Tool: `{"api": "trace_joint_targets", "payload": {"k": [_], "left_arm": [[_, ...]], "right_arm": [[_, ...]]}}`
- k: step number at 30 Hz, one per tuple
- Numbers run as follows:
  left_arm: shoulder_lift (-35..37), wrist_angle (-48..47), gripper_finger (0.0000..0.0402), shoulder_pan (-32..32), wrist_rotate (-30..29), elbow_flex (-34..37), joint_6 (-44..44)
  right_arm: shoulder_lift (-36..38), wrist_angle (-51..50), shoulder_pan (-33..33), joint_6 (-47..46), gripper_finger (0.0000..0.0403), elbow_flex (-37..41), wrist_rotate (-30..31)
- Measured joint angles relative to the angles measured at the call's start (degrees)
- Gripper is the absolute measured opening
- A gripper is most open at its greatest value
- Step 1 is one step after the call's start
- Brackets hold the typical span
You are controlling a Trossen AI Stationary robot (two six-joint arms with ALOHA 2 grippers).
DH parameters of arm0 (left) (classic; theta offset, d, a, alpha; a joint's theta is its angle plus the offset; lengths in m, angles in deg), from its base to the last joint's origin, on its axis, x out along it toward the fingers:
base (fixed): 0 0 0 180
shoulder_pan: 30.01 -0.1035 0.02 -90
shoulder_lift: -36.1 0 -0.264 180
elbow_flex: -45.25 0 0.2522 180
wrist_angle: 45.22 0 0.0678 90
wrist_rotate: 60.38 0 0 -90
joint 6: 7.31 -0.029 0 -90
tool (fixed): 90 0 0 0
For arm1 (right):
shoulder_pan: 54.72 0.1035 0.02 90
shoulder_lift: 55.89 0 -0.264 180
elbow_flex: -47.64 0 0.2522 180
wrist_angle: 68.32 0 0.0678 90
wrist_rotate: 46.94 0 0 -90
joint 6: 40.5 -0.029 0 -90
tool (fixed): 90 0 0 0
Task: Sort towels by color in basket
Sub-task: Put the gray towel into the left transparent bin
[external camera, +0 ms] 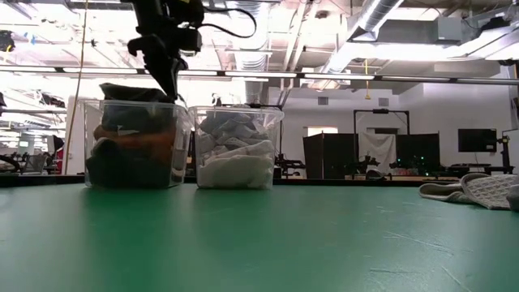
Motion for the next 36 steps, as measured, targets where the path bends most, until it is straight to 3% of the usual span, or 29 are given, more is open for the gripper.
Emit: {"api": "trace_joint_targets", "payload": {"k": [12,16,24,31,36], "left_arm": [[2.8,-4.3,0.0000,0.0,-2.8,1.6,3.4],[2.7,-2.4,0.0000,-0.6,-6.5,6.5,4.4],[2.7,5.7,0.0006,-3.3,-7.0,16.3,4.4],[2.7,6.3,0.0063,-3.6,-6.1,16.8,6.0],[2.8,2.8,0.0119,-3.4,-5.0,11.4,8.1]], "right_arm": [[0.0,0.5,0.0,0.0,0.0225,0.0,0.0],[0.0,0.5,0.0,-0.2,0.0225,0.0,0.0],[0.0,0.5,-0.1,-0.3,0.0225,0.0,0.0],[0.0,0.5,-0.5,-0.3,0.0225,0.0,0.0],[0.0,0.5,-0.5,-0.3,0.0225,0.0,0.0]]}}
